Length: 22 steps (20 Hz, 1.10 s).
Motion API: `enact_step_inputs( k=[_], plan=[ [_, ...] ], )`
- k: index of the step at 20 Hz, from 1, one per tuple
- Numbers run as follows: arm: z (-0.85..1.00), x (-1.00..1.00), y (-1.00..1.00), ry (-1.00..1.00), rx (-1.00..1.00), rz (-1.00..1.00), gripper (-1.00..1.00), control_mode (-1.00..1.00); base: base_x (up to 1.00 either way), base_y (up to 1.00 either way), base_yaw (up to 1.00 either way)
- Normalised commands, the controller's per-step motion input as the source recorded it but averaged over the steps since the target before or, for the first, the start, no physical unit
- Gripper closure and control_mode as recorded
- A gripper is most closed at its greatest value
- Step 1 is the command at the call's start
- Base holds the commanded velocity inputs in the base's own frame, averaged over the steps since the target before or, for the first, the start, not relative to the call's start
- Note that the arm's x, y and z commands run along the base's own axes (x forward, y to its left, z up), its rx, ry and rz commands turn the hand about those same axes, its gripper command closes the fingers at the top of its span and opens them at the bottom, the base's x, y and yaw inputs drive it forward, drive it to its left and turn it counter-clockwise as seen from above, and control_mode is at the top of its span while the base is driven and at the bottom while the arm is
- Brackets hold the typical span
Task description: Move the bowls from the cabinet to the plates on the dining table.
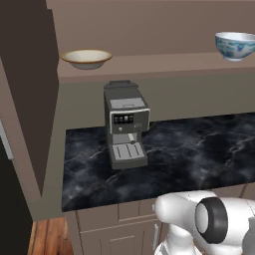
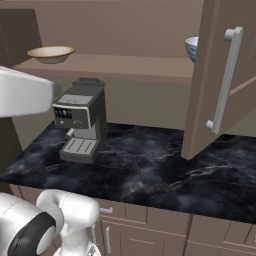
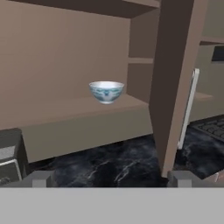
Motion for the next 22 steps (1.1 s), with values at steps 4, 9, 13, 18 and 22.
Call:
enact_step_inputs(
  k=[4,9,13,18,22],
  plan=[
    [-0.13,0.2,-0.11,-0.04,-0.03,-0.06,-1.0,-1.0,0.0,0.0,0.0],
    [-0.13,0.22,-0.07,-0.04,-0.05,-0.06,-1.0,-1.0,0.0,0.0,0.0],
    [-0.17,0.28,-0.1,-0.01,-0.04,-0.07,-1.0,-1.0,0.0,0.0,0.0],
    [-0.16,0.35,-0.14,0.0,-0.01,-0.06,-1.0,-1.0,0.0,0.0,0.0],
    [-0.15,0.36,-0.05,0.0,-0.02,-0.05,-1.0,-1.0,0.0,0.0,0.0]
  ],
)
